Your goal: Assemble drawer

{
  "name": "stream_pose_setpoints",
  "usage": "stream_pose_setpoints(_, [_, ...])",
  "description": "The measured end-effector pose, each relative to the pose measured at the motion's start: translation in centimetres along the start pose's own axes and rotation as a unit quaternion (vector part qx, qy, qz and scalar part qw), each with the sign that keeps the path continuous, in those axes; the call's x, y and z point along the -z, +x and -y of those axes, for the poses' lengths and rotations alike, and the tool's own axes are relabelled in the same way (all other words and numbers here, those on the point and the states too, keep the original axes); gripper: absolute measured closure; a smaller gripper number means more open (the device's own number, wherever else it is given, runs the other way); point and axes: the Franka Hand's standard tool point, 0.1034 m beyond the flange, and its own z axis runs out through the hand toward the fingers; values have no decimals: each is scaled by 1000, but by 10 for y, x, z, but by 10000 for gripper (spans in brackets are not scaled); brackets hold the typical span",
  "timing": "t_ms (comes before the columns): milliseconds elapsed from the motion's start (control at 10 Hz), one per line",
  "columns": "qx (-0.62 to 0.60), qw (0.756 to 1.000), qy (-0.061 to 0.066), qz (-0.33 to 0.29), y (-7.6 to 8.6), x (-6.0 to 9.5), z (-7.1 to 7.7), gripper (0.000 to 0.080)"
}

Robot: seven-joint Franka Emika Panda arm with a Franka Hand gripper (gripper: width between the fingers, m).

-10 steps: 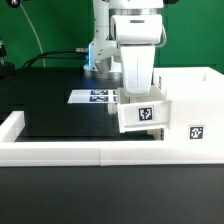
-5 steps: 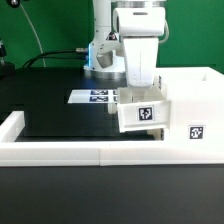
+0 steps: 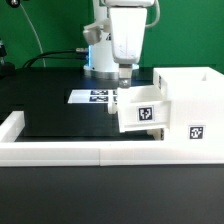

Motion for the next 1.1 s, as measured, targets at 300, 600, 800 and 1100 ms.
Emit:
stream_pose_setpoints(300, [17,1000,1,-7,-26,-3,0,151])
stream_pose_setpoints(600, [23,998,14,-61,-50,-24,6,151])
stream_pose_setpoints(800, [20,996,21,-87,-57,-39,11,151])
stream_pose_setpoints(1100, [-4,993,30,-111,-40,-46,12,151])
